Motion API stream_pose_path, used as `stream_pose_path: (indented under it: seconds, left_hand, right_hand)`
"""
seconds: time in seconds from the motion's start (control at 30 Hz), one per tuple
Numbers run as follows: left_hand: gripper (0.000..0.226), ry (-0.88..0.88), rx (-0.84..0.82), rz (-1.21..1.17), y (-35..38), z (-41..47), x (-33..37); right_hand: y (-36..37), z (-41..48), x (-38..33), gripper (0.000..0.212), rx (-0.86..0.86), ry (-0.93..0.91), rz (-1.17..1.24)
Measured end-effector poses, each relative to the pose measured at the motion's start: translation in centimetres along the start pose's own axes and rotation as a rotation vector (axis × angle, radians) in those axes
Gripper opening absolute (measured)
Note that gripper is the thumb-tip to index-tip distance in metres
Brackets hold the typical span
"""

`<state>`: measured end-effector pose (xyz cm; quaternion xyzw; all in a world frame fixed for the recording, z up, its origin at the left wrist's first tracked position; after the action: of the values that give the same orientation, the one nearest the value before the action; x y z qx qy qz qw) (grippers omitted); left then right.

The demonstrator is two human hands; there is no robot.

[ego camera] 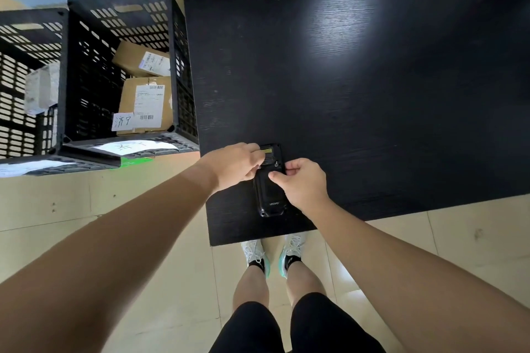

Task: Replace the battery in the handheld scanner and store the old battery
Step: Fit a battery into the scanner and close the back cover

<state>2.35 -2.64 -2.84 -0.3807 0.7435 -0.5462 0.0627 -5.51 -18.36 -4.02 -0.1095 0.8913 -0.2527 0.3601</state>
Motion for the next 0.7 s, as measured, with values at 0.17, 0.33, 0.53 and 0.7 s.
stream_pose_path:
  seconds: [0.17,0.33,0.53,0.7]
  left_hand:
    - [0.016,-0.121,0.011,-0.084,0.2,-0.2,0.9]
    - [0.01,-0.434,0.047,-0.326,0.5,-0.5,2.6]
    - [0.016,-0.554,0.064,-0.419,0.6,-0.5,3.2]
    - [0.018,-0.593,0.223,-0.485,1.7,-1.6,3.4]
  right_hand:
    - [0.1,0.0,0.1,0.046,0.008,-0.008,-0.006]
    - [0.2,0.0,0.1,0.047,0.016,-0.01,-0.009]
    - [0.3,0.1,0.2,0.05,0.019,-0.014,-0.016]
    - [0.3,0.1,0.4,0.051,0.011,-0.031,-0.006]
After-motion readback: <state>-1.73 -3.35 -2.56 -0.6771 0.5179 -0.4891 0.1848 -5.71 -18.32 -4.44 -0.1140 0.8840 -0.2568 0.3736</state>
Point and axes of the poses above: each hand's wrist, its own z-axis towards the middle knuckle, its own y-axis out of the palm, x = y × z, the point moved 2 cm from there along z, towards the middle knuckle
